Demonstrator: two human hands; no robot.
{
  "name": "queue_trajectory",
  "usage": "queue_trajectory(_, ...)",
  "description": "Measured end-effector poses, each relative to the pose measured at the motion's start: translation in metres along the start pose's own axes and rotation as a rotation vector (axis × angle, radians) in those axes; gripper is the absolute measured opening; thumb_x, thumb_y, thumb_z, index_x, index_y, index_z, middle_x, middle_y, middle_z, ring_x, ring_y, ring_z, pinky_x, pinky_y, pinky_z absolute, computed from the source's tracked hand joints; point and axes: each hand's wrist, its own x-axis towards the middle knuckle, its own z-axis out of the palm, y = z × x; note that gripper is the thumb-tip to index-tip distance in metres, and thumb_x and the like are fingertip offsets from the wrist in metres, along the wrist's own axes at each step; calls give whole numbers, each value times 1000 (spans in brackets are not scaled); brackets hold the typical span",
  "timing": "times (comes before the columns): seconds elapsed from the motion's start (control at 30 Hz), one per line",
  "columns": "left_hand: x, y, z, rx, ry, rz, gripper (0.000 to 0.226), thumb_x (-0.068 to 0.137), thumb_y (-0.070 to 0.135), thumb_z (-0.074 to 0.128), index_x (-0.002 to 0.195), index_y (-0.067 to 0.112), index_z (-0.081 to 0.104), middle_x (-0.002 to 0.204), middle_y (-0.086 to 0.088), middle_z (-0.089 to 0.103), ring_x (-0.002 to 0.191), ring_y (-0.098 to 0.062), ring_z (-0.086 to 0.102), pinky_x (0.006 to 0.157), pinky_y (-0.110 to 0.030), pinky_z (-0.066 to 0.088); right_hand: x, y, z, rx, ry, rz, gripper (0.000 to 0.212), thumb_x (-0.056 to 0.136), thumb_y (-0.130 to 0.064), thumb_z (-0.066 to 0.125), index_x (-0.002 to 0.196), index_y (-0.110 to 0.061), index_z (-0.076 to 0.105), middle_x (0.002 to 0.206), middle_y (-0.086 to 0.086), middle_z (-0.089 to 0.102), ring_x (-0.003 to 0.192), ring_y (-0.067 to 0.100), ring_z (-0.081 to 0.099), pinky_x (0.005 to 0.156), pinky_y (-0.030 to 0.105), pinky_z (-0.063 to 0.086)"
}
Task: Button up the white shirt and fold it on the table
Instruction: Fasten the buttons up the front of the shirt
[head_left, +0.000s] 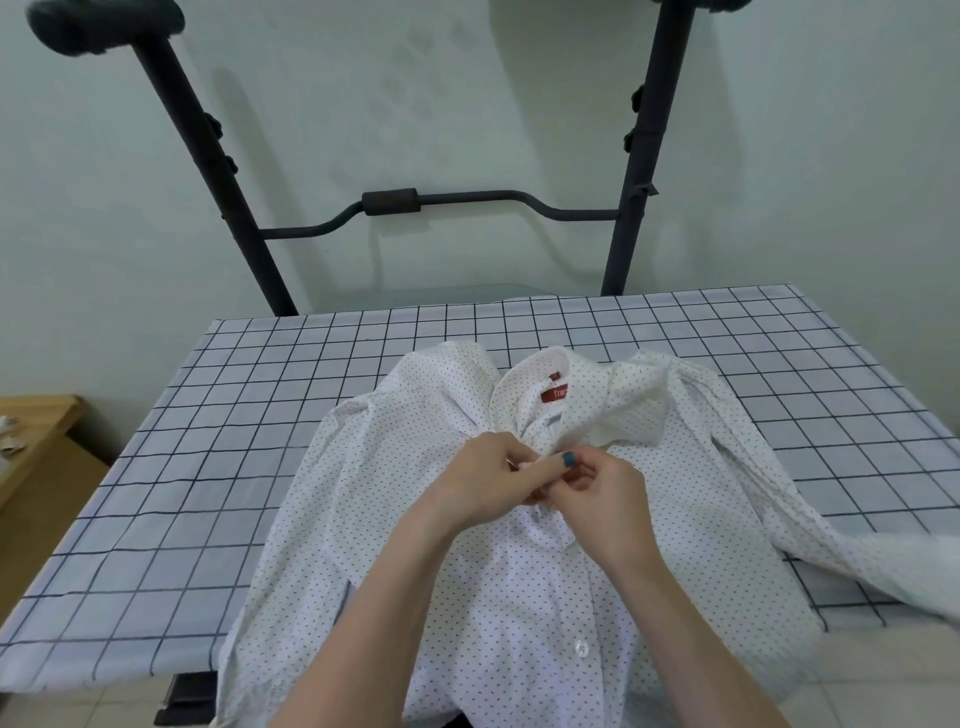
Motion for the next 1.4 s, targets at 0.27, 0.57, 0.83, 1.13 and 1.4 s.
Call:
queue_trajectory(0.27,4,-9,1,62,113,134,26,98,22,53,82,5,64,90,-3,64,78,-16,72,74,-43,60,5,2,-8,278,-97,67,6,87,-4,67,84,-8,71,69,5,72,64,12,69,64,21,57)
queue_trajectory(0.57,17,-9,0,-65,185,111,12,95,9,56,84,9,61,89,-5,64,71,-18,73,68,-42,61,17,8,-22,329,-50,135,14,88,-6,66,96,-17,71,83,0,74,74,12,70,72,24,57)
queue_trajectory(0.83,79,30,-33,-230,487,40,17,97,3,49,88,4,62,83,-14,71,64,-13,73,61,-23,59,34,23,-55,-93,257,-94,23,91,-10,60,110,-25,61,115,-9,55,89,0,60,68,20,52)
queue_trajectory(1.13,150,37,-51,-119,588,-31,22,88,3,47,87,14,66,89,-11,68,87,-33,69,81,-42,57,37,39,-93,-340,377,23,68,87,-10,63,143,-34,32,157,1,19,87,15,60,68,34,52)
queue_trajectory(1.4,107,41,-3,32,416,-23,55,93,15,58,145,19,38,156,-3,15,115,-17,50,89,-24,42,32,64,-123,-300,343,313,53,89,-11,55,138,-26,42,95,11,62,60,22,58,55,35,52)
